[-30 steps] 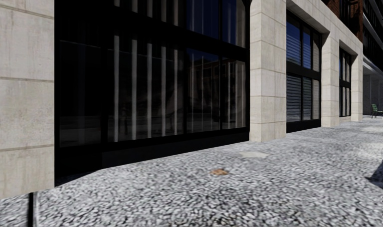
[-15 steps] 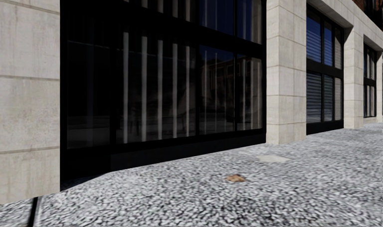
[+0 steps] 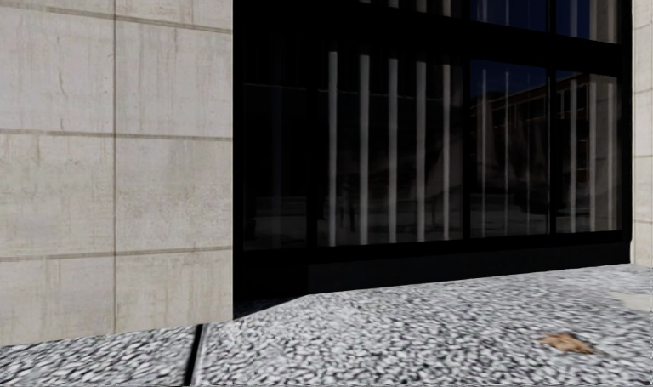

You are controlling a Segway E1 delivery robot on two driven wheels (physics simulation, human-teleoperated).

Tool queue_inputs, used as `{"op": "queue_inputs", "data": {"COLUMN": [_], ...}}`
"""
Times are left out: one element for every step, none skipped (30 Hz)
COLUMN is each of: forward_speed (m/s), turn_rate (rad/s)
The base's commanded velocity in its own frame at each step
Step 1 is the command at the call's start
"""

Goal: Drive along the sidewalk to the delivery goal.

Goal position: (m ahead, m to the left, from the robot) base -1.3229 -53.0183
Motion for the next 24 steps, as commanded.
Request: {"op": "queue_inputs", "data": {"forward_speed": [0.6,0.6,0.6,0.6,0.6,0.6,0.6,0.6,0.6,0.61,0.63,0.63,0.64,0.64,0.67,0.7,0.72,0.76,0.79,0.81,0.82,0.82,0.83,0.83], "turn_rate": [0.8,0.8,0.81,0.81,0.82,0.83,0.83,0.83,0.83,0.83,0.83,0.83,0.83,0.83,0.83,0.83,0.83,0.83,0.83,0.83,0.83,0.83,0.83,0.83]}}
